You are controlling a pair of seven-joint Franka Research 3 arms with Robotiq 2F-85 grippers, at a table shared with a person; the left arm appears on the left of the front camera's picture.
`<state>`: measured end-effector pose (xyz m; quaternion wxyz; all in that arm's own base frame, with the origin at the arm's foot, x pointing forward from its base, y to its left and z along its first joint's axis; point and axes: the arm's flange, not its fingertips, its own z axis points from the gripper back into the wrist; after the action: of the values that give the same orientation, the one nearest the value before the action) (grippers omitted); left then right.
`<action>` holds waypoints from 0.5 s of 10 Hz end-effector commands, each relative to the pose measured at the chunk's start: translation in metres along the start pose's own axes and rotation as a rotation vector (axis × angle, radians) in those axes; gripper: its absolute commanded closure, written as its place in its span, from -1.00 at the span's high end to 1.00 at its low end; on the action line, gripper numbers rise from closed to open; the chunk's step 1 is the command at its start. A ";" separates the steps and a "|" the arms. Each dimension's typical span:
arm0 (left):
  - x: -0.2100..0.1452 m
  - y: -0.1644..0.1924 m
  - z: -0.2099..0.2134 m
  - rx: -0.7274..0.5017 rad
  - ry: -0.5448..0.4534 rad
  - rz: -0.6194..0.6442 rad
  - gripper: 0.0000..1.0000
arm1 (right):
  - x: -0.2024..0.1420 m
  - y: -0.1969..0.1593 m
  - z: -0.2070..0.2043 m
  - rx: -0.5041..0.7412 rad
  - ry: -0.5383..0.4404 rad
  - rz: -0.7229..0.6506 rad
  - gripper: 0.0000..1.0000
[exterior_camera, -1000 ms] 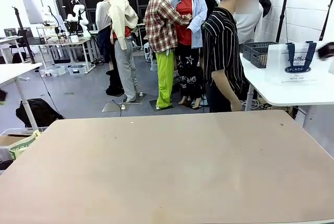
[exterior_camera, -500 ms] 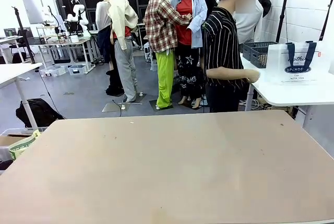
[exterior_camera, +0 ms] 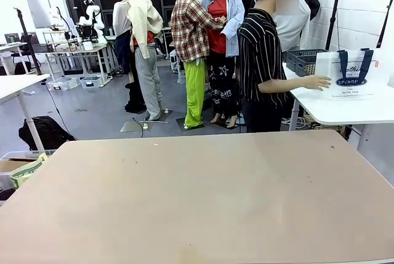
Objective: Transfer purchased items from the store into the shopping bag.
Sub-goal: Open the Reusable shopping bag in the center of the table.
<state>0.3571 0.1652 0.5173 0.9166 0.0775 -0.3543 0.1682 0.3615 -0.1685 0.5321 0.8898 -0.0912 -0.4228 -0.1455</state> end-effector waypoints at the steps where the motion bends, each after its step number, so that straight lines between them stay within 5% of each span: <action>1: -0.001 0.002 0.000 0.012 0.003 -0.012 1.00 | -0.003 -0.001 -0.002 -0.011 0.011 0.010 1.00; 5: -0.001 0.002 0.000 0.012 0.003 -0.012 1.00 | -0.003 -0.001 -0.002 -0.011 0.011 0.010 1.00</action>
<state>0.3571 0.1652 0.5173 0.9166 0.0775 -0.3543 0.1682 0.3616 -0.1686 0.5316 0.8903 -0.0910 -0.4218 -0.1456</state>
